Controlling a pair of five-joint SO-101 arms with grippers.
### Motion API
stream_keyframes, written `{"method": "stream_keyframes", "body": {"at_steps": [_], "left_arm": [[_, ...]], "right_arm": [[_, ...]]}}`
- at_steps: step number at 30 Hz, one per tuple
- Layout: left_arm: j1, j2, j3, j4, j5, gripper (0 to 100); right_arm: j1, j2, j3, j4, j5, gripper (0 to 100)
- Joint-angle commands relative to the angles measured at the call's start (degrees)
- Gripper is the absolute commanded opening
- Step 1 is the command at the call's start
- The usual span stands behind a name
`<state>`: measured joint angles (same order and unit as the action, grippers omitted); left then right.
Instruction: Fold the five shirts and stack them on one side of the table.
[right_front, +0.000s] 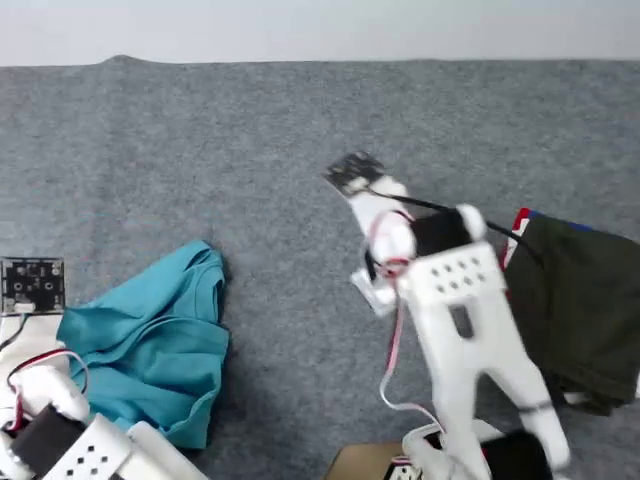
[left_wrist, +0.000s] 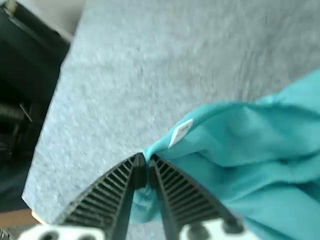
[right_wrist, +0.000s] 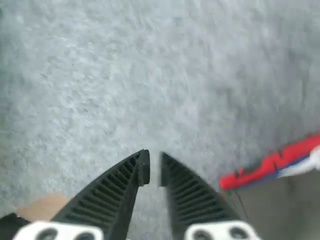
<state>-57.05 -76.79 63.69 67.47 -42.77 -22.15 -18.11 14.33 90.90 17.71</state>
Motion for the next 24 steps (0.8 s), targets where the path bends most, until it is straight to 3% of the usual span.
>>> {"method": "stream_keyframes", "body": {"at_steps": [1,24], "left_arm": [[-1.85,-0.62,2.59,-2.20,-2.64,0],[-1.49,-0.62,4.97,-1.58,-2.81,0]], "right_arm": [[-3.56,8.40,-11.87,-1.36,-0.70,17.0],[-25.71,71.34,-85.27,-3.56,-0.70,18.0]]}}
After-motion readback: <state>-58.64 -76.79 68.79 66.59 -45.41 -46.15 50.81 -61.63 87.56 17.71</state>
